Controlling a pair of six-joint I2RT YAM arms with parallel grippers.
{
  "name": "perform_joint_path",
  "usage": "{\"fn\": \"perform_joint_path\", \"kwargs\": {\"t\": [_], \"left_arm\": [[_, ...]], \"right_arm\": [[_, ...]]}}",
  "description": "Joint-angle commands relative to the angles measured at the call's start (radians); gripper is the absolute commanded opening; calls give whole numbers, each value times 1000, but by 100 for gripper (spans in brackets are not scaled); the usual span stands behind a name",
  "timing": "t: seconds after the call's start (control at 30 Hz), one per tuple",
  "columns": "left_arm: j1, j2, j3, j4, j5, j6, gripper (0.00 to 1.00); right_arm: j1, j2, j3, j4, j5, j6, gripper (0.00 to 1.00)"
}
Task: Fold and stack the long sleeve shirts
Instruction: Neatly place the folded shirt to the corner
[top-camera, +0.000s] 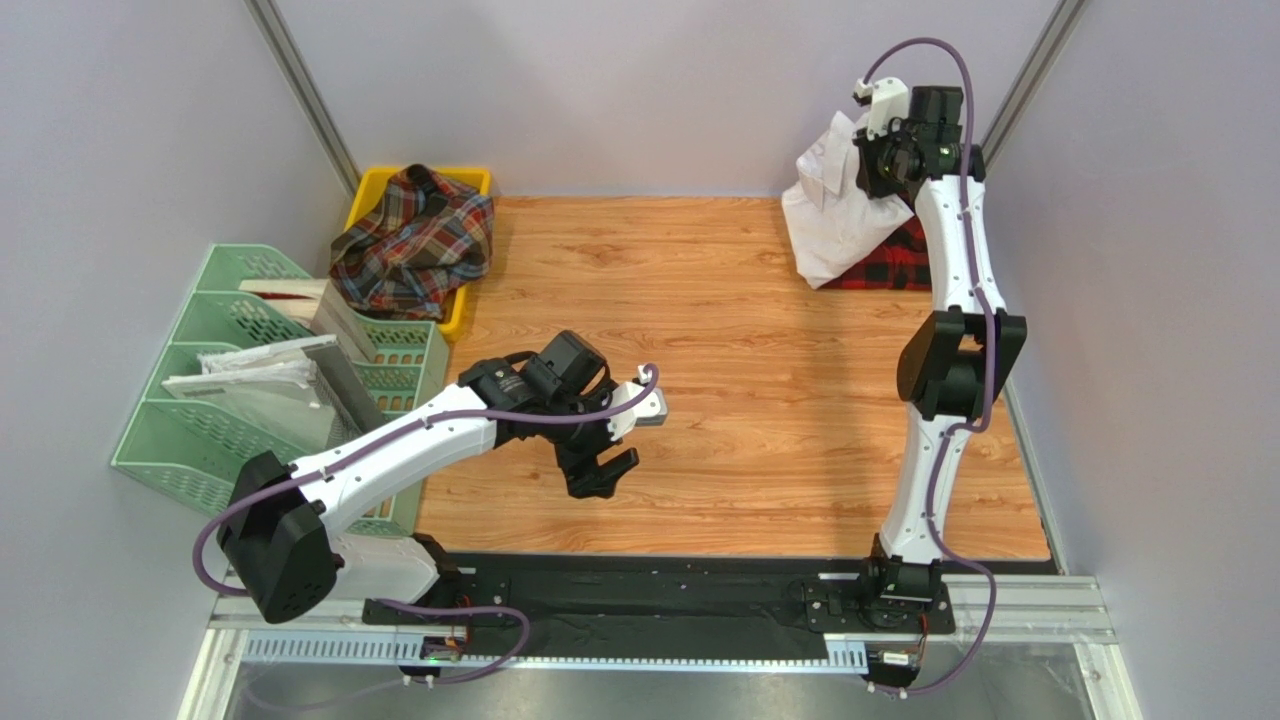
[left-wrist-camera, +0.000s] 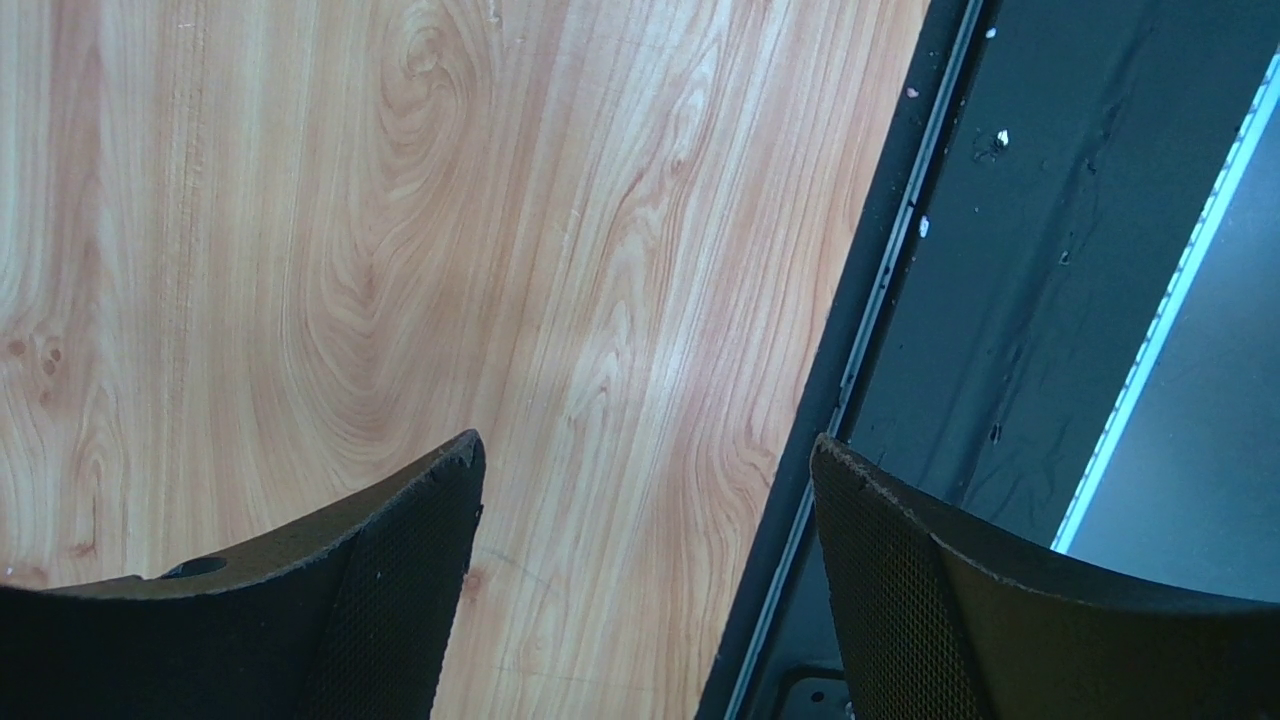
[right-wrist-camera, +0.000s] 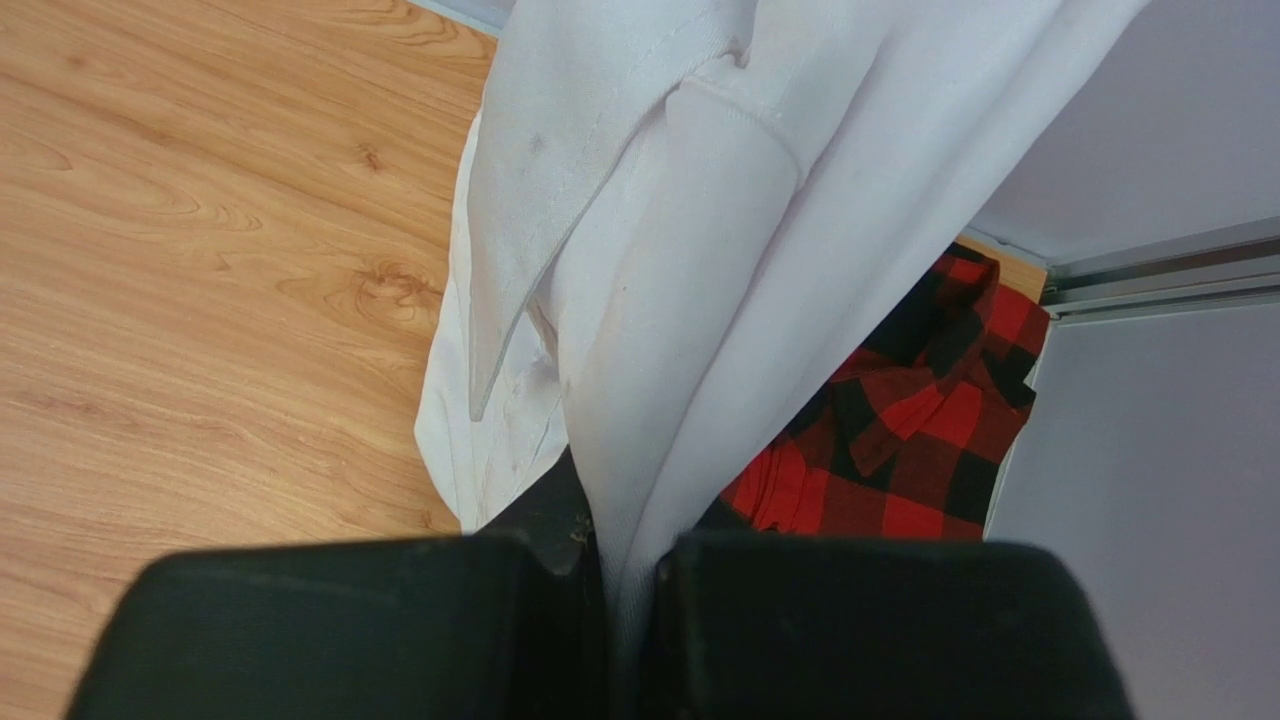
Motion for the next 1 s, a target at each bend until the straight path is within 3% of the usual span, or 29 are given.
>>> {"fn": "perform_joint_path", "kwargs": {"t": [0.0,0.97], "left_arm": [[3,-17,8,-11,5,-11,85],[4,1,15,-23,10,5,85]], "right_arm": [[-20,-78,60,71,-17,-18,0],[-152,66,-90,269,-98,17,0]]}}
